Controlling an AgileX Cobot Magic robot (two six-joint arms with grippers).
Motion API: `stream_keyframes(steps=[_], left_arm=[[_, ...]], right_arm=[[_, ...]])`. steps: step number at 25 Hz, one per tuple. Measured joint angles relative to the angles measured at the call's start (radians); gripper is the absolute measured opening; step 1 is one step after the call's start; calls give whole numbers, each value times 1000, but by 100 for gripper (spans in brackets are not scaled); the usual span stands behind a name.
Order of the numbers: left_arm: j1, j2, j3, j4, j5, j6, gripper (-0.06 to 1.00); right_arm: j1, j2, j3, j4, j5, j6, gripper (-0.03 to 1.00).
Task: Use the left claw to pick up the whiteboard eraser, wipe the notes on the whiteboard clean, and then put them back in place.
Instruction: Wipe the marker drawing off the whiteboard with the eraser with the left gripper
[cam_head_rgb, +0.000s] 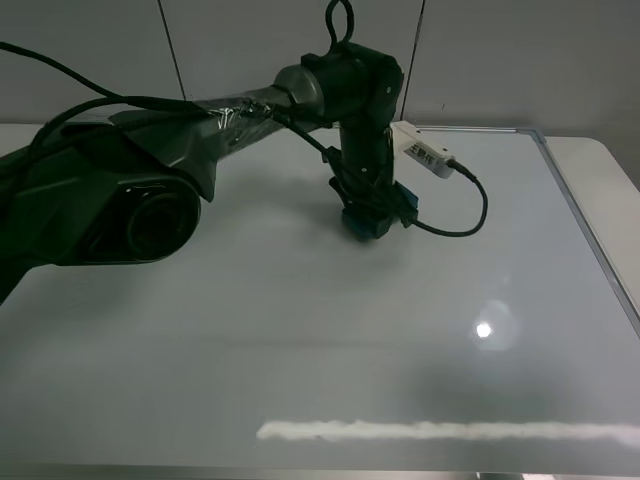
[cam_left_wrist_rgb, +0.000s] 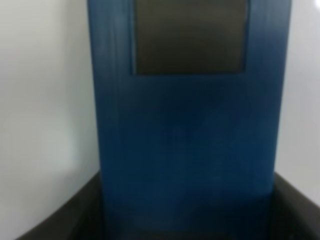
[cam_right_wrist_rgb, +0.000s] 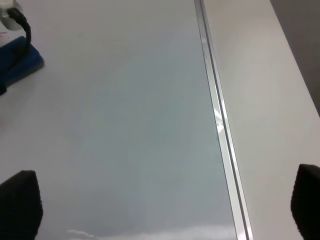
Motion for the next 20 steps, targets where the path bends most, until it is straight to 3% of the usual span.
stream_keyframes(steps=[7, 20], left_arm=[[6, 0, 2, -43, 2, 58, 55], [240, -3, -3, -35, -76, 74, 55]], right_arm=[[0, 0, 0, 0, 0, 0, 99], [0, 0, 0, 0, 0, 0, 99]])
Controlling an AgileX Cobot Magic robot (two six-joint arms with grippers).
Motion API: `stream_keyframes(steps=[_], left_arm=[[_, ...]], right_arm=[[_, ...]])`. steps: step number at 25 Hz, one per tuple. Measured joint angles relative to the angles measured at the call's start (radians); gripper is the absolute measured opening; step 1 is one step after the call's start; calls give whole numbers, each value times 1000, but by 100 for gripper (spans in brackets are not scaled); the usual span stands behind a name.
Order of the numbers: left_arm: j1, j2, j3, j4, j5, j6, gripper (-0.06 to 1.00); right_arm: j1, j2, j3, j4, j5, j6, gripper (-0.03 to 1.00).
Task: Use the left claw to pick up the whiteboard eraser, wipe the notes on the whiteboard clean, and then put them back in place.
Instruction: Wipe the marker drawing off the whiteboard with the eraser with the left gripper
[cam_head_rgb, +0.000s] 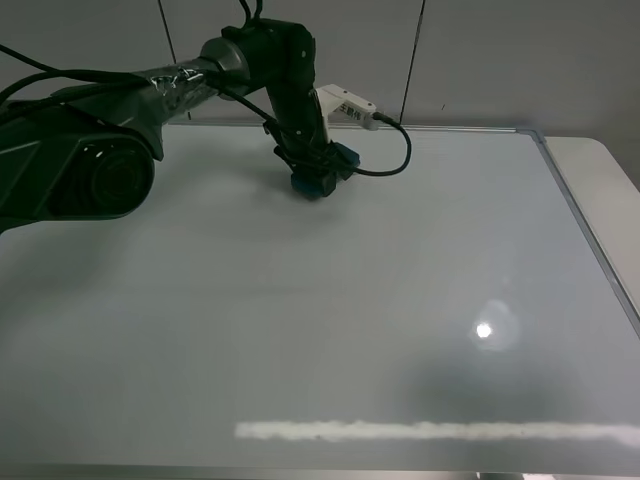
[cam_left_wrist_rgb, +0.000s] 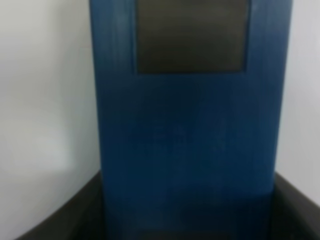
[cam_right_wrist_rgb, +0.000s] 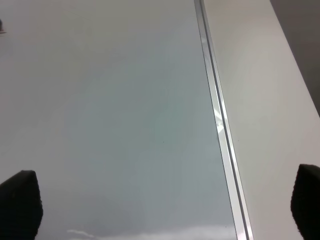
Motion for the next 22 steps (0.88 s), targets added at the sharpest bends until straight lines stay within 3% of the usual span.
stream_keyframes(steps=[9, 22], left_arm=[[42, 26, -92, 15, 15, 0, 55], [-160, 33, -94, 12, 43, 0, 55]], right_arm=[[0, 0, 0, 0, 0, 0, 99], [0, 0, 0, 0, 0, 0, 99]])
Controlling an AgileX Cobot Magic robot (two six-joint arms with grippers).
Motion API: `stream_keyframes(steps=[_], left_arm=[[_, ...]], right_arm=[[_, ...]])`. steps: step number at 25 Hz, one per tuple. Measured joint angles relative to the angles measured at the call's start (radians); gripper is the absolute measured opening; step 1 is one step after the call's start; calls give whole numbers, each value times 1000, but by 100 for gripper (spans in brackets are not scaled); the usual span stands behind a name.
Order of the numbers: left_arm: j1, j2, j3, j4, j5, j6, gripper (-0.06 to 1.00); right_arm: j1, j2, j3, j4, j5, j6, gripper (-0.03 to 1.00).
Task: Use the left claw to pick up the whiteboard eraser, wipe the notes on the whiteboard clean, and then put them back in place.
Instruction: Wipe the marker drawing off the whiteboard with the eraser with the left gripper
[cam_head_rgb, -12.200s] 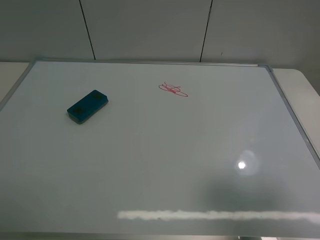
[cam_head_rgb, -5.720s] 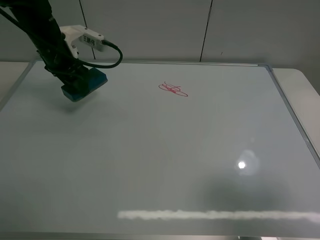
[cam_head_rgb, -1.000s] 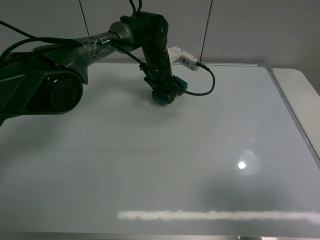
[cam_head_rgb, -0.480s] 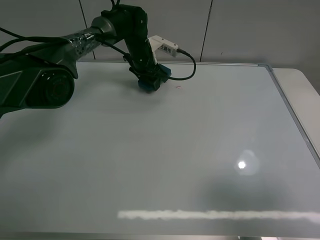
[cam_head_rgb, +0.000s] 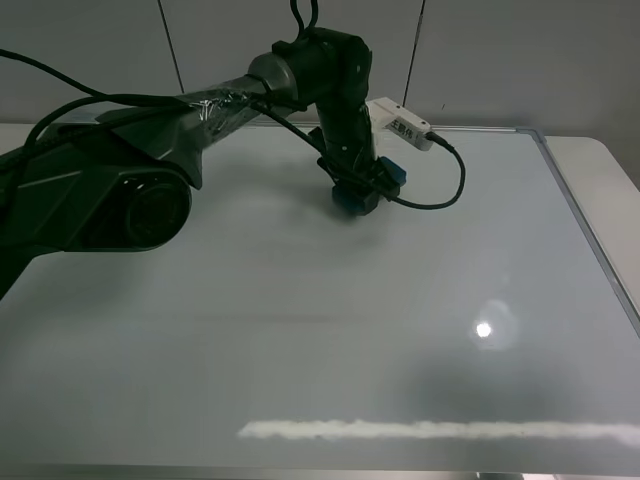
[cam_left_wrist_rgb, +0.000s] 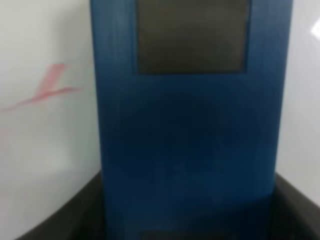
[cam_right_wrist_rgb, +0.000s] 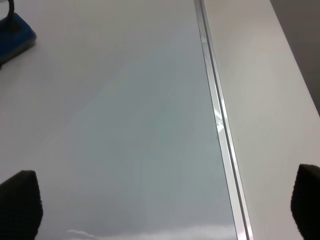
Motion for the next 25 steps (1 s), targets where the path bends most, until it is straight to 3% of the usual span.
stream_keyframes(steps=[4, 11, 25], left_arm=[[-18, 14, -3, -5, 4, 0, 55], [24, 33, -21, -15, 9, 24, 55], [241, 38, -33, -17, 0, 35, 55]], right_arm=[[0, 0, 0, 0, 0, 0, 99], [0, 0, 0, 0, 0, 0, 99], [0, 0, 0, 0, 0, 1, 99]])
